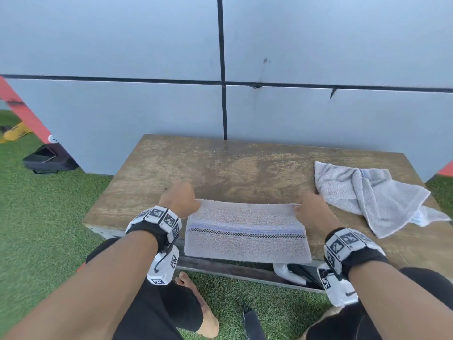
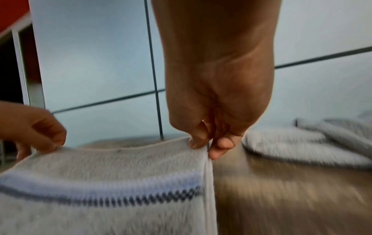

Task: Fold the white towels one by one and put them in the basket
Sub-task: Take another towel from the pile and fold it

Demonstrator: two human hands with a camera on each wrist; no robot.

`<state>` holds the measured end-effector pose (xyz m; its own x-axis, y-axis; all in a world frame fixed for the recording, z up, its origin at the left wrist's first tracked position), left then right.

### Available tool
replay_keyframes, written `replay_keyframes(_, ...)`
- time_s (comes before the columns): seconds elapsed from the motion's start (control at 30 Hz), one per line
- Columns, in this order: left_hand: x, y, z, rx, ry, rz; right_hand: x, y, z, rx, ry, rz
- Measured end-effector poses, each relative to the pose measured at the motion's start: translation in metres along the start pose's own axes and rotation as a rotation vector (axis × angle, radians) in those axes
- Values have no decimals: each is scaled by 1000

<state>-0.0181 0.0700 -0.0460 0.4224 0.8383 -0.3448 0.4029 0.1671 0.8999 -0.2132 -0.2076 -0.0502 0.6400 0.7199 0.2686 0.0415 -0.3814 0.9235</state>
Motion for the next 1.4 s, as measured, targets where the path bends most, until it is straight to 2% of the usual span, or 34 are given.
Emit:
replay_keyframes(0.1,-12,37,-4,-113,-106,-91,10,44,4,-84,83,62)
replay_keyframes(0.23,-22,95,-7,-392,-150,-308,14,99,15,-282,168,253)
replay_keyframes(0.33,-23,117,-14,-593,-181,-493,15,123,15,-429,239,314)
replay_keyframes(0.37,-24,119,-20,-617,-192,-520,14,125,14,-456,255,315)
replay_keyframes(0.47,-22,102,-30,-559,-206,-496,10,111,16,-481,326,271)
replay_keyframes(0.57,-18,72,-28,-485,-226,-530,4,82,19,-479,417,117)
replay_keyframes(0.7,-33,33,-21,-305,-239,-531,-5,61,18,-425,411,104)
replay_keyframes(0.8,-52,9,-12,-176,-260,-462,-7,53,16,-309,407,25)
replay_keyframes(0.93,-68,-24,16,-16,-241,-311,-21,39,9,-148,300,-43)
replay_keyframes(1.0,-74,-37,29,-1,-207,-245,-33,28,6,-28,220,-118)
replay_keyframes(1.1,-74,-41,48,-118,-41,-256,-51,12,1,114,115,-144)
replay_keyframes(1.17,-72,-39,63,-157,66,-275,-61,10,0,79,61,-41)
replay_keyframes(1.23,-71,-37,79,-132,119,-240,-68,10,-2,18,-25,87)
replay_keyframes(1.4,-66,-36,95,-100,112,-178,-67,-3,5,-2,-122,174)
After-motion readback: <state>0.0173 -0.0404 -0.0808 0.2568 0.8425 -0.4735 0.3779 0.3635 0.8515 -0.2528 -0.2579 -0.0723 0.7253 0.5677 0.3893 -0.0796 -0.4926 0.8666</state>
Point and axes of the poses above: each hand's wrist, its own z-axis towards the middle knuckle, its own y-axis out of the back of the hand, x = y × z, the point moved 4 cm from there along z, towards the middle knuckle, and after that the axes turned 5 degrees about -z, right-handed, at the moved point
